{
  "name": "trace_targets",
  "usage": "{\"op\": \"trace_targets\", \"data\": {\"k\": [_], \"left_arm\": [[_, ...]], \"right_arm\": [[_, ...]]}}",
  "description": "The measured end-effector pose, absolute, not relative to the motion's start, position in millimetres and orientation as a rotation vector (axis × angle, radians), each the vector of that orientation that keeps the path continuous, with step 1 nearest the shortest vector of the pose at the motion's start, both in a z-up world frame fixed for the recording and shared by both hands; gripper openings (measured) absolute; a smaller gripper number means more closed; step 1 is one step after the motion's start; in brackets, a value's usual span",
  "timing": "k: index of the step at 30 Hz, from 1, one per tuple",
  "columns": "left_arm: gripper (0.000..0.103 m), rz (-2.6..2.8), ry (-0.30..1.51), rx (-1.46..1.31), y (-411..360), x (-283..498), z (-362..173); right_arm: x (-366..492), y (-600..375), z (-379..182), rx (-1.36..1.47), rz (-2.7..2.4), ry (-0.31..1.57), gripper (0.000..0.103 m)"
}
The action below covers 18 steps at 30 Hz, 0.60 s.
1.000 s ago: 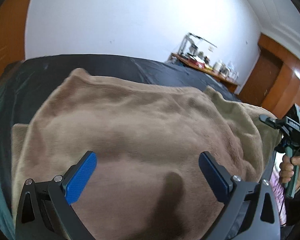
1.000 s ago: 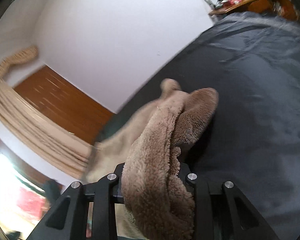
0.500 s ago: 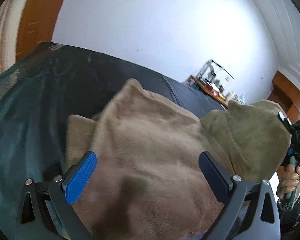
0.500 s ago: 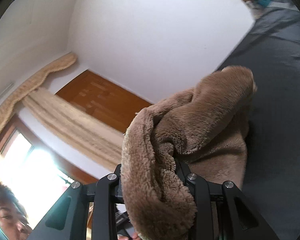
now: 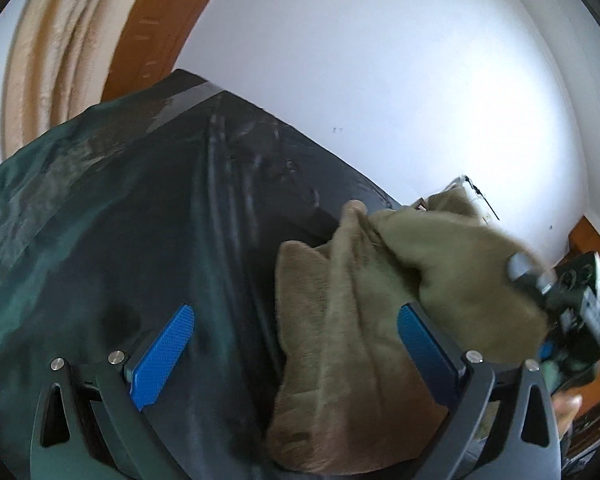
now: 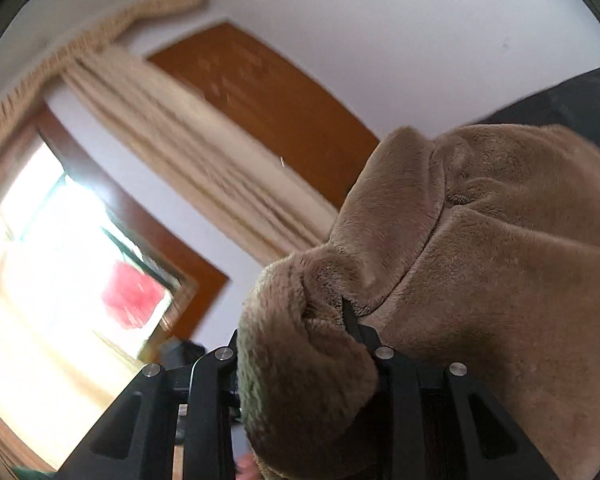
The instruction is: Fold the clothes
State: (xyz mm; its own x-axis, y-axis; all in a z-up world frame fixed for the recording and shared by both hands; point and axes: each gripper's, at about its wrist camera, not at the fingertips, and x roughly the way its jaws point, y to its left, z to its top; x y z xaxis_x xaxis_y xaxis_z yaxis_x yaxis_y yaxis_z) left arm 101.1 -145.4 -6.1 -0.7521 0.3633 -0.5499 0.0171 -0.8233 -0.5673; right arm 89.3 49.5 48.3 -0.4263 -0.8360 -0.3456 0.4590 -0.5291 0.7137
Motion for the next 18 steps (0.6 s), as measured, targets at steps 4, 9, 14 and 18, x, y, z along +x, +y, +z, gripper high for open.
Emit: {"op": "trace_targets", "data": {"k": [4, 9, 14, 18], "left_arm": [[0.102, 2.637, -0.874, -1.024, -154.9, 103.0, -15.4], [0.102, 2.594, -0.919, -1.05, -157.1, 101.1, -25.0], [0.102, 2.605, -0.927, -1.05, -159.3, 103.7, -25.9], [0.102, 2.611, -0.953, -1.058, -163.0, 105.7, -27.4]], "right_arm": [[94.1, 24.0, 36.4, 0.909, -2.056, -0.561, 0.033], [101.4, 6.0, 34.6, 0.908, -2.102, -0.443, 0.033], [115.6, -9.3, 28.6, 0.897, -2.147, -0.243, 0.033], [126.0, -29.7, 19.9, 0.874, -2.18, -0.051, 0.033]]}}
